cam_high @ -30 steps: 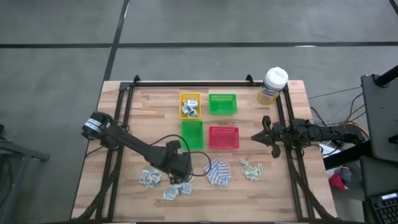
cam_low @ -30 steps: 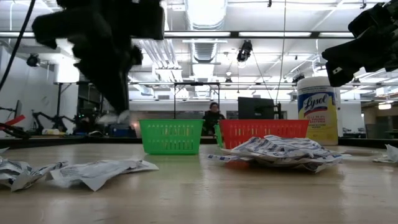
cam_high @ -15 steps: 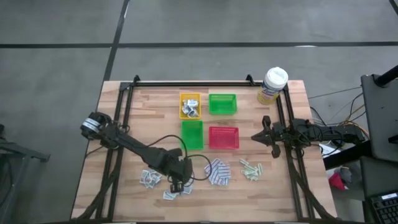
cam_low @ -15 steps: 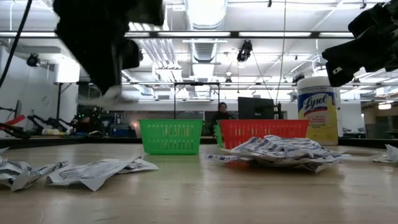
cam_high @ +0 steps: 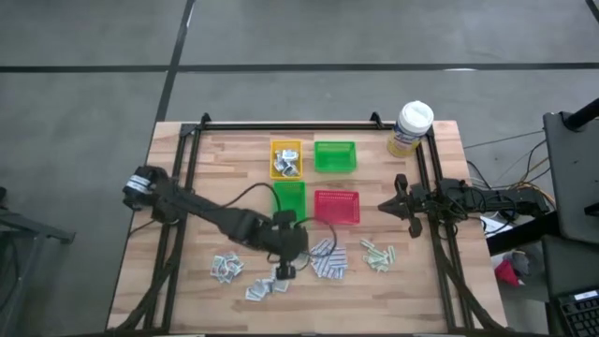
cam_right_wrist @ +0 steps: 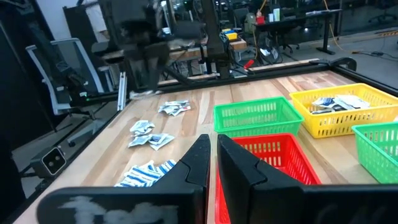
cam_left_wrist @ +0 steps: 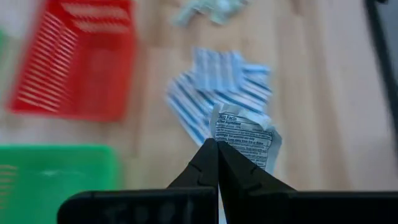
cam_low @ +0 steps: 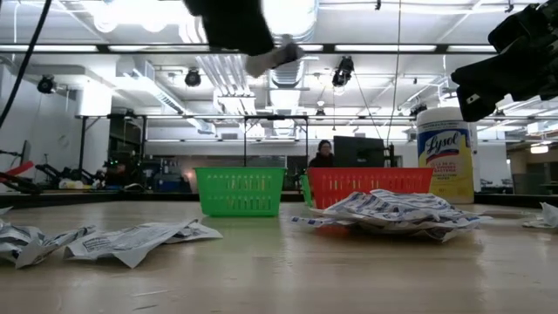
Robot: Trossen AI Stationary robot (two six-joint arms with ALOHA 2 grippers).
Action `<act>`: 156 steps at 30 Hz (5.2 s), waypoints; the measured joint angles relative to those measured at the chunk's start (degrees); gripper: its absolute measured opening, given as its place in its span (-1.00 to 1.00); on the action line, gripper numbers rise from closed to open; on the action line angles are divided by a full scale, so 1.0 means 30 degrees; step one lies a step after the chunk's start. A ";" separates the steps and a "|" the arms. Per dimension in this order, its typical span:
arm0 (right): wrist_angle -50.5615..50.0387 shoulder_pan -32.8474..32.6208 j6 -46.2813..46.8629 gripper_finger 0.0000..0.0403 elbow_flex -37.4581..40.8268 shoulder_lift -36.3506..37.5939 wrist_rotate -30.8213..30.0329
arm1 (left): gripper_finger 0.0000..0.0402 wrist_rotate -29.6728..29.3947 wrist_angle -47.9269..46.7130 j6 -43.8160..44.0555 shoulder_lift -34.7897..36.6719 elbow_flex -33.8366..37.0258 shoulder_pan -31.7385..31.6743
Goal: Pick & Place First Aid Supplies
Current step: Put the blue alcohol pad into the yellow bin
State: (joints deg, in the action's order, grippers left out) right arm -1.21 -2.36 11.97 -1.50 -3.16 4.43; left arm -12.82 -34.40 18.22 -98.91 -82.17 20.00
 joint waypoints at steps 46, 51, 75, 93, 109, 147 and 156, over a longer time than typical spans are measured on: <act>0.0000 -0.0003 -0.0003 -0.86 0.0005 0.0000 0.0000 | -1.00 0.6090 -0.3554 -0.8787 -0.2167 -0.1640 -1.7487; 0.0000 -0.0001 0.0000 -0.86 0.0003 0.0000 0.0000 | -1.00 0.6700 -0.4122 -0.8765 -0.3399 -0.2040 -1.7520; 0.0000 0.0002 -0.0005 -0.86 0.0002 0.0000 0.0000 | -0.81 0.6969 -0.5187 -0.9202 -0.5166 -0.3529 -1.7462; 0.0000 0.0002 -0.0004 -0.86 0.0007 0.0003 -0.0007 | 0.15 0.5928 -0.9191 -0.6934 -0.1318 -0.3548 -1.5841; 0.0000 0.0002 -0.0004 -0.86 0.0007 0.0000 0.0000 | 0.14 0.5610 -0.9641 0.4659 0.2146 0.1121 -0.7261; 0.0000 -0.0004 -0.0007 -0.86 0.0006 0.0000 0.0000 | 0.14 0.4340 -0.1683 0.9253 0.2339 0.6242 0.5009; 0.0000 -0.0005 0.0000 -0.86 0.0005 0.0000 0.0000 | 0.14 0.3356 0.0412 0.9148 0.1996 0.7305 0.5145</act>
State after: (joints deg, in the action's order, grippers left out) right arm -1.21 -2.37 11.97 -1.48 -3.16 4.43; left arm -2.75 -33.16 45.66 -92.93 -60.26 35.44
